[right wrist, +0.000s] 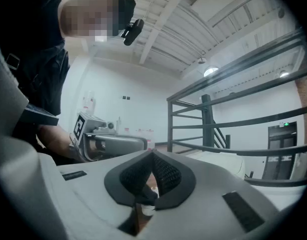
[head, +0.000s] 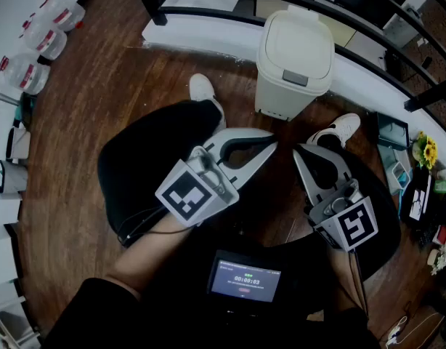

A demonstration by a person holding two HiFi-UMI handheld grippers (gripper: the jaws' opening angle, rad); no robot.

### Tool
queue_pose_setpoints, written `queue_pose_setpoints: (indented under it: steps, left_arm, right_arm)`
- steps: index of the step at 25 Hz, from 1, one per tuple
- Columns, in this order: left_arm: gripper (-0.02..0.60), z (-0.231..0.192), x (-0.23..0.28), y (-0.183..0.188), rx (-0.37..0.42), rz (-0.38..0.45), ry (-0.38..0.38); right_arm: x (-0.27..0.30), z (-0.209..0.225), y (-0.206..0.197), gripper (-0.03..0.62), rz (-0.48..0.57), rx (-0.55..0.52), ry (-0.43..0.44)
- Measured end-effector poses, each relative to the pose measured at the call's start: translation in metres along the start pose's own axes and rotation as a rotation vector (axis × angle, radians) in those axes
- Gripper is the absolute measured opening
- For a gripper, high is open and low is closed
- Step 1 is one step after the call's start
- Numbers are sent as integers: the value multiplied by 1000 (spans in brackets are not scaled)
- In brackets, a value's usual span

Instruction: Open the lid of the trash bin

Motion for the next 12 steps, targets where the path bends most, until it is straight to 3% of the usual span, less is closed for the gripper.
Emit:
queue_pose_setpoints:
  steps: [6, 12]
  left_arm:
    - [38, -31, 24, -6, 3, -25, 35]
    - [40, -49, 49, -46, -1, -82, 34]
  right_arm:
    - [8, 33, -9, 23, -73, 26, -26]
    - [21, 76, -32, 23, -88, 71, -48]
Point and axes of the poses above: the fingertips, and each gripper's own axes: x forward along the fingers, z to its right, y out of its top, the point moved 7 cm from there along -x, backward along the fingers, and after that the axes turned 7 degrees about z, right-handed, at the moved point
